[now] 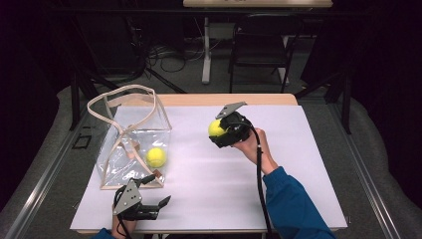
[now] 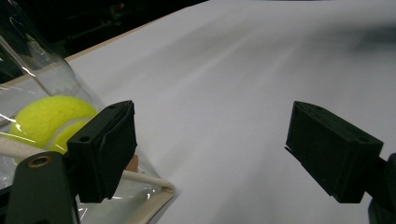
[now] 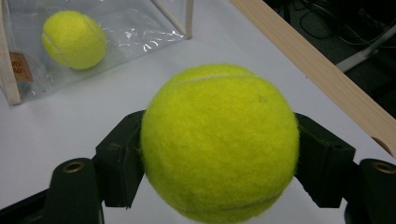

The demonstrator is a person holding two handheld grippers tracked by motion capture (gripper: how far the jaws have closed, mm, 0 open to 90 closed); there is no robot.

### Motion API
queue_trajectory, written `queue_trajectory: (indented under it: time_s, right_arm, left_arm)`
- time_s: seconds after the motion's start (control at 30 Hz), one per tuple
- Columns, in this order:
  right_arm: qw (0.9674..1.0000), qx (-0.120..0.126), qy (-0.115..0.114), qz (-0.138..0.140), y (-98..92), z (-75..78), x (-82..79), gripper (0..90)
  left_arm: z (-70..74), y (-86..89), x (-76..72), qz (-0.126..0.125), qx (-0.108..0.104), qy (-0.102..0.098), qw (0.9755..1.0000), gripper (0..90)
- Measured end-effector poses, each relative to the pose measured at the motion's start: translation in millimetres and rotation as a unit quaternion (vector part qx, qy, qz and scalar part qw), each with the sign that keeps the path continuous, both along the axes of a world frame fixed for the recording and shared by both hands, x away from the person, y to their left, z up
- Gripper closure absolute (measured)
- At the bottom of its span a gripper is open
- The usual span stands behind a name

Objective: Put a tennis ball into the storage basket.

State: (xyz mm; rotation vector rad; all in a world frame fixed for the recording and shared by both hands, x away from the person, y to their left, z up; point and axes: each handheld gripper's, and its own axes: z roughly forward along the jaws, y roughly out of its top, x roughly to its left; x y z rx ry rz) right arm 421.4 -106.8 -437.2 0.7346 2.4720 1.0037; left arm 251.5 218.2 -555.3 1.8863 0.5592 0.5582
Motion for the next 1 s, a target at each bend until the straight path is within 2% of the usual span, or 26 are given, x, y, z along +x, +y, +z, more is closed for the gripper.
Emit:
queue_trajectory:
  time_s: [1.0]
  right_arm:
    - [0.9999,0.003,-0.003,0.015,24.2,9.3,11.0,26.4]
  left_arm:
    - [-0.3,0.1,0.0,0.0,-0.001,0.0,1.0,16.0]
